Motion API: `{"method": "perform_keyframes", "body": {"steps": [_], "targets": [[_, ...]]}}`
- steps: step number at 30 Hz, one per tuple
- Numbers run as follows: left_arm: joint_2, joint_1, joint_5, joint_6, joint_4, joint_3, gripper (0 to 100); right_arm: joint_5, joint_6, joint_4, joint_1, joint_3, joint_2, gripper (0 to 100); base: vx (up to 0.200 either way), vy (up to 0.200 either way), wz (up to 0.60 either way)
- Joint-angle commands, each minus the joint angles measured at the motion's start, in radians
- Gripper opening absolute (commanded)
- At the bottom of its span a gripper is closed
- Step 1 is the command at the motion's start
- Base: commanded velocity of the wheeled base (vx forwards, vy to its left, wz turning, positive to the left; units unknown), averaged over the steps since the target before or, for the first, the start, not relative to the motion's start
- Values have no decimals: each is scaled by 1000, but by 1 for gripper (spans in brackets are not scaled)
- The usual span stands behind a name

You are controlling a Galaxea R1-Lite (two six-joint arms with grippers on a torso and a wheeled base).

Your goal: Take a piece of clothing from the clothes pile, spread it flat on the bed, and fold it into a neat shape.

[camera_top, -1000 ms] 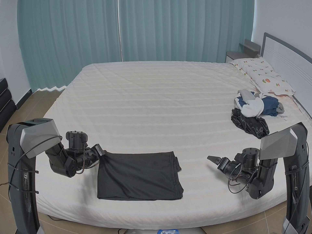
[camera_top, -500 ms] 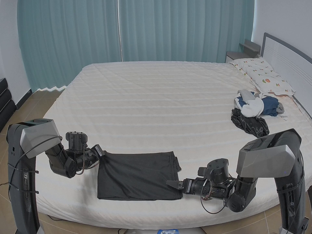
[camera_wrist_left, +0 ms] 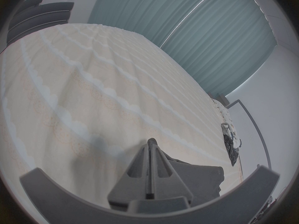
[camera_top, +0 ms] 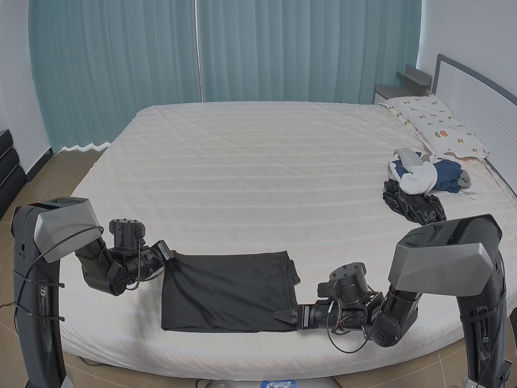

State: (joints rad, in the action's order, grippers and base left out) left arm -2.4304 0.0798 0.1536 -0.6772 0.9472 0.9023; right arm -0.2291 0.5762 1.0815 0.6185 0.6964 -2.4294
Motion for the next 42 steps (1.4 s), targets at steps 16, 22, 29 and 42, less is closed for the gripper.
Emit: {"method": "perform_keyframes", "body": {"steps": [16,22,29,42], "targets": [[-7,0,-3,1,2,3,0,17,-9,-60,-10,-6,35,0,0,0,0],[-6,2,-3,1,2,0,100,30,-36,-132,-8,12,44,100,0,0,0],[-2,0,-3,-5,10,-6,100,28,-29,-95,-56,43,92,100,0,0,0],[2,-3,-5,-120,77,-17,100,82,-18,-284,-97,403,-23,100,0,0,0]]}}
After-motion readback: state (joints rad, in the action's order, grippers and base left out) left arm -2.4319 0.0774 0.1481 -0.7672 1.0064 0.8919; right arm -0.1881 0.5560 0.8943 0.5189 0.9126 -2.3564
